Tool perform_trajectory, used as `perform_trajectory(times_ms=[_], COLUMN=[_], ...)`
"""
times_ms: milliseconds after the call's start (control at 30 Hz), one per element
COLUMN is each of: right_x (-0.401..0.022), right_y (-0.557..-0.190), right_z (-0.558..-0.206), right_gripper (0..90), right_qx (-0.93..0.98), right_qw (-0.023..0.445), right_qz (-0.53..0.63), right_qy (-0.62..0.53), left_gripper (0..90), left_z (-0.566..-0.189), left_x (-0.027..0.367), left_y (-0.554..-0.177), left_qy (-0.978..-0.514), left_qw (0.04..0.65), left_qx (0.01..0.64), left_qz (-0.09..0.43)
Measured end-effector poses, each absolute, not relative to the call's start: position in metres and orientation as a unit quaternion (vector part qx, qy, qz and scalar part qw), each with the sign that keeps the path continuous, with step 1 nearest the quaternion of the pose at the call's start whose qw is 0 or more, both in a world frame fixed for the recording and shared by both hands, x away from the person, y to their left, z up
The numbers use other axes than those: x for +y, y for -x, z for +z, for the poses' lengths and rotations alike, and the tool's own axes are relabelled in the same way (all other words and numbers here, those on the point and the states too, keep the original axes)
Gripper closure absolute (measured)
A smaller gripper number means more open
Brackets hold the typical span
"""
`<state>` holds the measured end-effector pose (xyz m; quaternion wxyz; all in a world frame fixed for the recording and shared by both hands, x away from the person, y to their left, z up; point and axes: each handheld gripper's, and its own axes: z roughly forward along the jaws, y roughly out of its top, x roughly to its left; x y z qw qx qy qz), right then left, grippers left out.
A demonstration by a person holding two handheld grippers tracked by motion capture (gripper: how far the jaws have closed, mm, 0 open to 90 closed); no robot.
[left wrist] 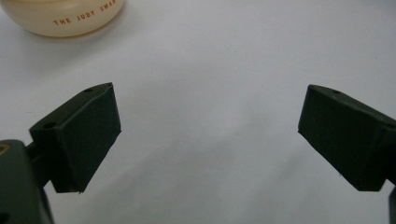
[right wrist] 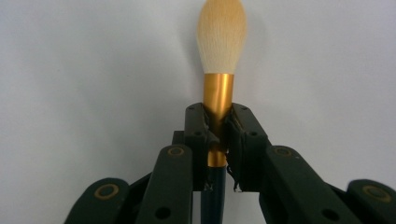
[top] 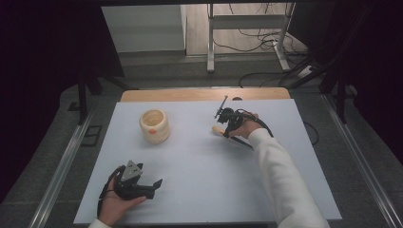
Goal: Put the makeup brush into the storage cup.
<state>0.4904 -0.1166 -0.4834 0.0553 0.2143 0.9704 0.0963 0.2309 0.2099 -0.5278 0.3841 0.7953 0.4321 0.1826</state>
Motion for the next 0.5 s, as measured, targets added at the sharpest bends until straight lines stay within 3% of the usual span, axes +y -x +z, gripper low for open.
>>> perform_trajectory(times_ms=[500], right_x=[-0.127], right_y=[-0.475], right_z=[-0.445], right_gripper=[79.0], right_qx=[0.959], right_qw=[0.067], right_qz=[0.182], right_qy=[-0.208], left_gripper=[6.6], left_z=[-0.527], left_x=[0.209], left_y=[-0.231], left_qy=[-0.796], left_qw=[0.383], left_qx=[0.431], left_qz=[0.183])
